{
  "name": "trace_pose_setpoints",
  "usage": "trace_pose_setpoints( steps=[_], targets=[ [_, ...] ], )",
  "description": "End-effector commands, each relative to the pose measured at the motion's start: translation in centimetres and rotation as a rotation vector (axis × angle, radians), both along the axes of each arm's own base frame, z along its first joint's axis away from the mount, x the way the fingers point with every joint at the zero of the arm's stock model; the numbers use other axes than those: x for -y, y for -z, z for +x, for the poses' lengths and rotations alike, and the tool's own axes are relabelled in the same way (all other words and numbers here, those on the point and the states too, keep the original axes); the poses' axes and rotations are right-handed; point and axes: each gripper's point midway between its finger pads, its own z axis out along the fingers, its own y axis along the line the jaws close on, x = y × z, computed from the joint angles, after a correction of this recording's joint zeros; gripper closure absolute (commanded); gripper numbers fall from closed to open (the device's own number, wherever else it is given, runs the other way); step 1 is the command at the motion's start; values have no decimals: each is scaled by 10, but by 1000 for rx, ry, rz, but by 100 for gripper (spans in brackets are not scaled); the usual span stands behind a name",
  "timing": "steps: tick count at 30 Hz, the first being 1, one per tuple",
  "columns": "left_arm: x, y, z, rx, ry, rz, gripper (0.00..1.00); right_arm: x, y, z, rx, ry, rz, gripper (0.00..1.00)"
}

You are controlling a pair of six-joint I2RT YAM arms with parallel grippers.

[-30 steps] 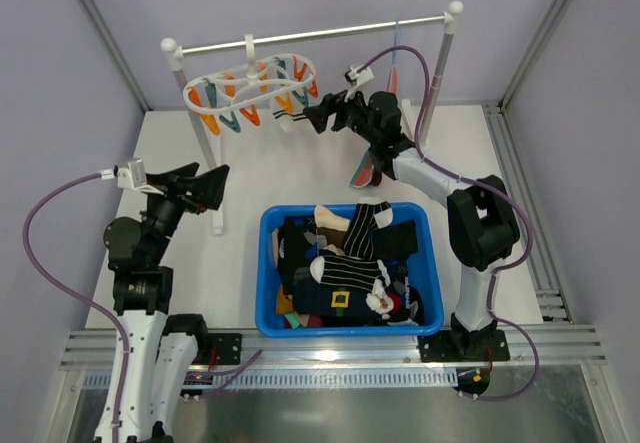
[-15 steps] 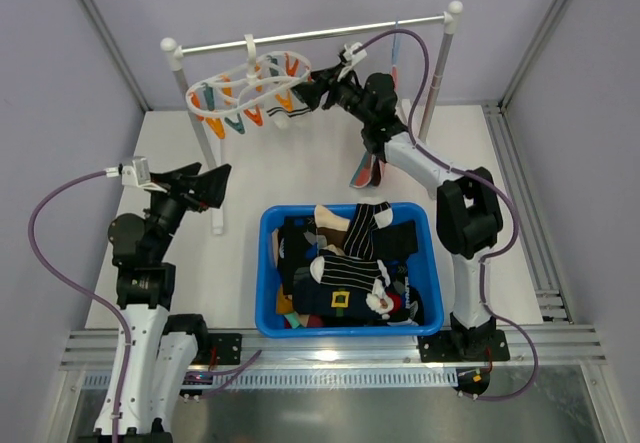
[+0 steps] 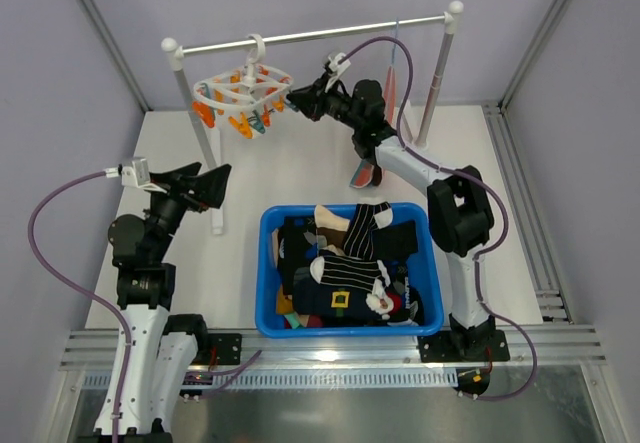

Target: Remove the socks clipped to the hanger

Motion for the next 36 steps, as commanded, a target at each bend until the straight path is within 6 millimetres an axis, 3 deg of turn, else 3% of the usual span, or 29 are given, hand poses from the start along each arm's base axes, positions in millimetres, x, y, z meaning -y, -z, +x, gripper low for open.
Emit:
trace_pose_setpoints(
  steps=[1, 3, 4, 5, 6, 7, 8, 9, 13, 19, 25, 33, 36],
  targets=[
    [4, -6, -3, 32, 26, 1, 1, 16, -48, -22, 111, 21, 42, 83],
    [5, -6, -3, 32, 31, 2, 0, 22, -50, -27, 114, 46, 45, 83],
    [6, -5, -3, 30, 33, 4, 0, 27, -40, -27, 98, 73, 29, 83],
    [7, -6, -3, 29, 39, 4, 0, 34, -53, -34, 120, 88, 35, 83],
    [7, -6, -3, 29, 41, 4, 0, 39, -41, -37, 105, 104, 24, 83],
    [7, -6, -3, 28, 44, 7, 1, 45, -43, -39, 111, 131, 21, 83],
    [7, -6, -3, 27, 45, 6, 0, 54, -57, -47, 134, 152, 36, 83],
    [7, -6, -3, 25, 44, 6, 0, 58, -47, -53, 122, 163, 23, 83],
    [6, -4, -3, 17, 35, 10, 1, 78, -51, -76, 142, 218, 11, 83],
    [3, 1, 2, -10, 14, 22, 0, 102, -71, -116, 196, 282, 9, 83],
    [8, 3, 9, -2, 42, 6, 0, 92, -85, -157, 249, 287, -32, 83],
    [23, 10, 14, -1, 41, 49, 1, 47, -88, -198, 252, 176, -44, 83],
    [25, 13, 17, -9, 49, 57, 0, 58, -88, -198, 242, 233, -20, 82]
  ],
)
